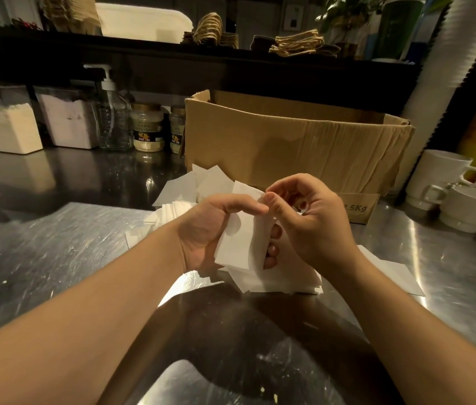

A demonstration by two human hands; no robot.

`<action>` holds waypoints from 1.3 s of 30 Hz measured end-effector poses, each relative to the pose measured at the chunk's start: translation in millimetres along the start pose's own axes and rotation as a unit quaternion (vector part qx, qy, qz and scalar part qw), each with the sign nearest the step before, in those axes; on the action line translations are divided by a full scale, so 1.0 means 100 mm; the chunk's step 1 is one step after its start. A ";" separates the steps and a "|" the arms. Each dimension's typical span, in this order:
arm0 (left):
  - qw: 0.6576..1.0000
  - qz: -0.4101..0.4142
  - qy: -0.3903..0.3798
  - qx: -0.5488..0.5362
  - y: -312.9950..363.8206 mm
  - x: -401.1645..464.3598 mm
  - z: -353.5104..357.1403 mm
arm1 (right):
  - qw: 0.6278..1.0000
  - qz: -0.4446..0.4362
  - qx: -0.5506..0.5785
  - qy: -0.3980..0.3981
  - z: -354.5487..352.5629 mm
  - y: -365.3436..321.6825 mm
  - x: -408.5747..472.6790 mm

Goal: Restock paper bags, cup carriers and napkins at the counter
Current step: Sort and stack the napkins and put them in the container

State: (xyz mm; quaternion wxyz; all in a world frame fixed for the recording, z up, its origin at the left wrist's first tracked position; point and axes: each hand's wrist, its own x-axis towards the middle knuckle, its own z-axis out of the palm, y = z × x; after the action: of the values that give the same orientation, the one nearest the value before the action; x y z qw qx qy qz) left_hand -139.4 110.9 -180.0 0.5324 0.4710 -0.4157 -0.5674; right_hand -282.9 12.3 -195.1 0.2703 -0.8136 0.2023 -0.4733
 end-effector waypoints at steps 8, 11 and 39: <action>0.998 -0.026 -0.017 -0.045 0.00 0.01 -0.07 | 0.997 0.061 0.033 -0.028 -0.03 0.00 0.01; 0.999 -0.025 0.006 -0.023 0.00 0.02 -0.06 | 0.997 0.062 0.023 -0.040 -0.03 0.00 0.01; 0.928 0.070 0.027 -0.366 0.10 0.09 -0.33 | 0.926 0.039 -0.197 -0.318 -0.09 -0.04 -0.01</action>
State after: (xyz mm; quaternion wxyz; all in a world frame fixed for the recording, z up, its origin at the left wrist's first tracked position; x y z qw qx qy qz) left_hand -105.1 101.7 -177.9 0.7174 0.2285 -0.1963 -0.6282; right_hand -290.6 13.8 -189.7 0.1729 -0.9499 0.2261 -0.1291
